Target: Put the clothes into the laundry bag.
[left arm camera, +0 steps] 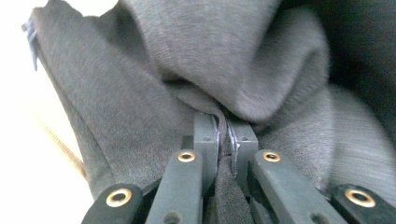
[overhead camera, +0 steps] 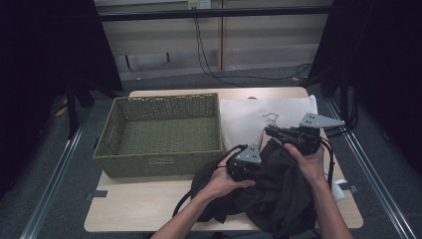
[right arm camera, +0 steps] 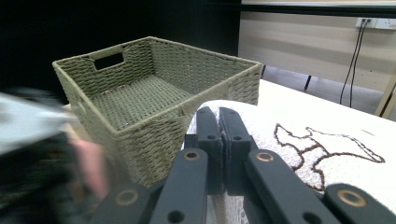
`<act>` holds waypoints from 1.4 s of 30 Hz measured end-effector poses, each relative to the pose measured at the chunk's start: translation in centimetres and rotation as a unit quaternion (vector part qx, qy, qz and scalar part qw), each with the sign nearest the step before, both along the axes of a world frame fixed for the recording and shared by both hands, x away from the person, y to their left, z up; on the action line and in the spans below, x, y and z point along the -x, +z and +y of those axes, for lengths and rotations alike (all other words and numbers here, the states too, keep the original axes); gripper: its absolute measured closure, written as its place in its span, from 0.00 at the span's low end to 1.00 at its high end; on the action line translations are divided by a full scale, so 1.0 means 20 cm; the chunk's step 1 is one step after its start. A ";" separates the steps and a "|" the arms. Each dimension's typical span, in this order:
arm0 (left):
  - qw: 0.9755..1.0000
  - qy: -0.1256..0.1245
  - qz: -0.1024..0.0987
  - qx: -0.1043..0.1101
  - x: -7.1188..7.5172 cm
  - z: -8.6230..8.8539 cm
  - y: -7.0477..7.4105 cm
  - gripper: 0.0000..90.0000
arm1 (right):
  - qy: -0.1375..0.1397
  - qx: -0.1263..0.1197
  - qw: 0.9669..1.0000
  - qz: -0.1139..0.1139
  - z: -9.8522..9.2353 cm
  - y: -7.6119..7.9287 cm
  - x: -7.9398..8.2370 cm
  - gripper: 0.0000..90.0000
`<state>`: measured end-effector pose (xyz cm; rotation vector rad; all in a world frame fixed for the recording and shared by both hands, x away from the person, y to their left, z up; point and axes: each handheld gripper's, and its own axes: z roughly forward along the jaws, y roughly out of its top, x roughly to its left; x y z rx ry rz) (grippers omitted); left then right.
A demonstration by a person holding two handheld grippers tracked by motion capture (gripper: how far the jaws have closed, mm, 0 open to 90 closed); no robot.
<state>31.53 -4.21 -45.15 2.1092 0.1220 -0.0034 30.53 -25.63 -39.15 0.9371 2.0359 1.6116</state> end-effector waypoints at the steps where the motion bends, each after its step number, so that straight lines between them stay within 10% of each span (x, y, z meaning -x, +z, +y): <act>1: 1.000 0.000 0.000 0.000 0.00 0.00 0.00 0.94 | 0.000 0.000 1.000 0.000 0.00 0.00 0.00 0.99; 7: 0.997 0.078 -0.009 0.004 -0.09 0.02 0.02 0.94 | 0.001 0.001 1.000 -0.013 -0.01 0.06 0.06 0.99; 15: 0.996 0.094 -0.006 -0.004 -0.09 0.02 -0.02 0.93 | 0.003 0.021 1.000 0.004 -0.02 0.02 0.14 0.99; 28: 0.994 0.055 0.016 0.097 -0.03 0.21 0.12 0.54 | 0.000 0.034 0.999 0.041 -0.06 -0.14 0.18 0.99; 31: 0.992 0.030 0.047 0.115 0.01 0.26 0.16 0.49 | -0.003 0.032 0.999 0.044 -0.05 -0.15 0.16 0.99; 36: 0.996 -0.001 0.048 0.075 0.07 0.23 0.14 0.45 | -0.008 0.029 0.998 0.047 -0.02 -0.17 0.14 0.99; 42: 0.993 -0.040 0.038 0.108 0.17 0.15 0.11 0.36 | -0.005 0.034 0.998 0.052 0.02 -0.19 0.11 0.99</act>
